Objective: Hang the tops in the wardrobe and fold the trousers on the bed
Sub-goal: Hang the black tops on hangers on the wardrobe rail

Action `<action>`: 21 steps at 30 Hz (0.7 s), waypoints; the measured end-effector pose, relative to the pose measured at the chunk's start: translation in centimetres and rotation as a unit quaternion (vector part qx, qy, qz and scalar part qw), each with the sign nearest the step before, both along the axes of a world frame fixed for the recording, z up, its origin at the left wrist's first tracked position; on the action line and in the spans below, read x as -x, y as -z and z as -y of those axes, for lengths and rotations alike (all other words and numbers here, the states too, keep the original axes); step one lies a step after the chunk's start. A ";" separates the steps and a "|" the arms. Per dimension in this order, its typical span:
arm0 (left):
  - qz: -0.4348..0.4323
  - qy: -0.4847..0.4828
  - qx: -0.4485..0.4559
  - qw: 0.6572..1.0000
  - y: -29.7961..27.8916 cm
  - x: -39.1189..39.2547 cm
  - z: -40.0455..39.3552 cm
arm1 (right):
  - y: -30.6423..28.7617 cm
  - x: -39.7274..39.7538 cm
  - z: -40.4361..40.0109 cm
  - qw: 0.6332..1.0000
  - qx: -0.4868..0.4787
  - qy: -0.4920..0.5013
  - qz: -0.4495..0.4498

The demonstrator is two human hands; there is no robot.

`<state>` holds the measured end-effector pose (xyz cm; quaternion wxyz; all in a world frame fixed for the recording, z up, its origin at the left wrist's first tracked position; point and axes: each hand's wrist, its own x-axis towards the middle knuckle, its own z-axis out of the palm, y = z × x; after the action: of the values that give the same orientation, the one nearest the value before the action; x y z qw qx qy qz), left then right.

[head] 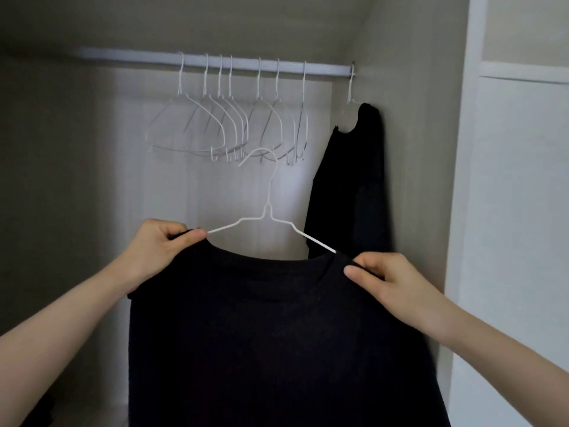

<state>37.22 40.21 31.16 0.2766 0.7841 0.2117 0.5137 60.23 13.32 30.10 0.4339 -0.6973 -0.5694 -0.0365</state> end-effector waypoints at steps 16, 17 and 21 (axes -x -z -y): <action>-0.117 0.098 -0.087 0.984 -0.7 -13.9 -4.1 | -6.8 3.4 3.7 0.970 0.001 0.054 -0.235; -0.107 0.108 -0.091 0.984 -0.9 -15.2 -3.7 | -6.9 3.3 4.2 0.971 -0.013 0.075 -0.228; -0.079 0.129 -0.110 0.982 -2.8 -20.1 -1.9 | -7.8 3.3 5.2 0.961 -0.061 0.141 -0.231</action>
<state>57.32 42.08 34.01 0.2347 0.8686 0.0725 0.4304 56.97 8.14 37.89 0.5859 -0.7319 -0.3466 0.0296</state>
